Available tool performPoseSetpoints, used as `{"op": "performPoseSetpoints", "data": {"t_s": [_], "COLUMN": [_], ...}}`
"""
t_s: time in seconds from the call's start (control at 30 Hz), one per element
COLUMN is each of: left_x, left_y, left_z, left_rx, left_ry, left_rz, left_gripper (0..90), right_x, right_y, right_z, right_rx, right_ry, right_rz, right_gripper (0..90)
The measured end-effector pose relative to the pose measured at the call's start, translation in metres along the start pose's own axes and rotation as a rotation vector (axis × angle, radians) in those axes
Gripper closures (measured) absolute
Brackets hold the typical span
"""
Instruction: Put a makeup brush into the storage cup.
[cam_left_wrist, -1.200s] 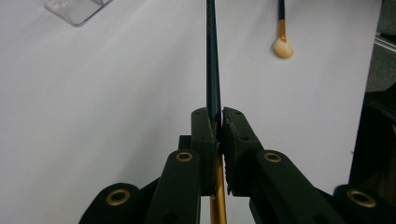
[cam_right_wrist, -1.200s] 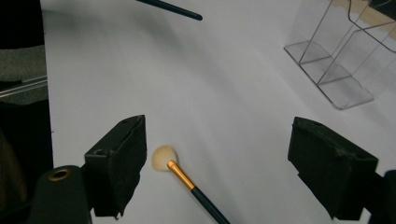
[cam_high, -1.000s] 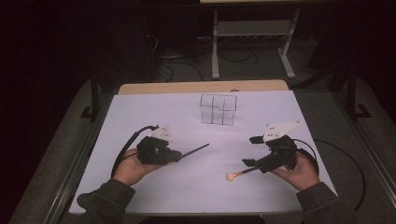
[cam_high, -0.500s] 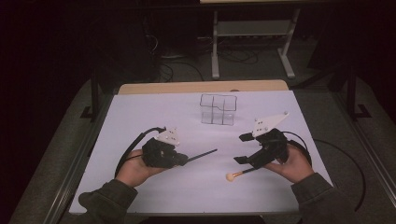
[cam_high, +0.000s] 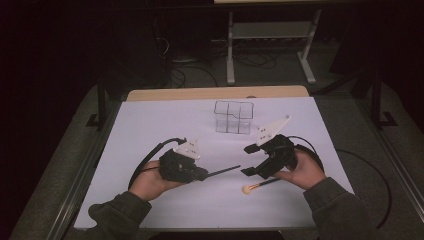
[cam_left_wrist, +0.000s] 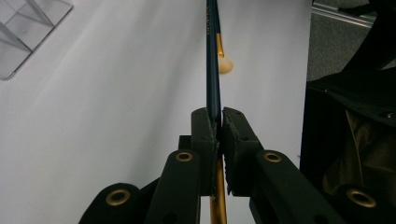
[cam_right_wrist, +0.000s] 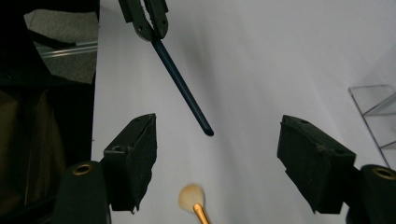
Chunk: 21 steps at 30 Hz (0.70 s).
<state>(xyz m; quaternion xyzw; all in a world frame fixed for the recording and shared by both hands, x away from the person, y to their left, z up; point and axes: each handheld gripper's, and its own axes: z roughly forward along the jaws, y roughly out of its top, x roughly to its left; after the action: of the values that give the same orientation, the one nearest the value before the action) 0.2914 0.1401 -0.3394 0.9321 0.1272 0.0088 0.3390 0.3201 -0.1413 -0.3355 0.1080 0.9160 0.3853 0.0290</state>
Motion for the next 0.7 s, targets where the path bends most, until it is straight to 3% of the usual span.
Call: {"op": "performPoseSetpoints", "data": {"t_s": [0.1, 0.2, 0.47, 0.7], "left_x": [-0.001, -0.002, -0.006, -0.008], "left_y": [0.002, 0.003, 0.005, 0.007], "left_z": [0.001, 0.002, 0.005, 0.009], "left_rx": [-0.001, 0.001, 0.002, 0.011], "left_ry": [-0.007, -0.013, -0.019, -0.033], "left_rz": [0.008, 0.015, 0.03, 0.035], "left_gripper": [83.7, 83.8, 83.7, 83.8], "right_x": [0.001, 0.0, 0.0, 0.005], "right_y": [0.004, 0.008, 0.015, 0.021], "right_z": [0.004, 0.008, 0.017, 0.037], "right_rx": [0.008, 0.023, 0.051, 0.108], "right_ry": [0.019, 0.029, 0.063, 0.13], "right_rz": [-0.003, -0.042, -0.053, -0.092], "right_gripper": [29.4, 31.4, 34.9, 39.6]}}
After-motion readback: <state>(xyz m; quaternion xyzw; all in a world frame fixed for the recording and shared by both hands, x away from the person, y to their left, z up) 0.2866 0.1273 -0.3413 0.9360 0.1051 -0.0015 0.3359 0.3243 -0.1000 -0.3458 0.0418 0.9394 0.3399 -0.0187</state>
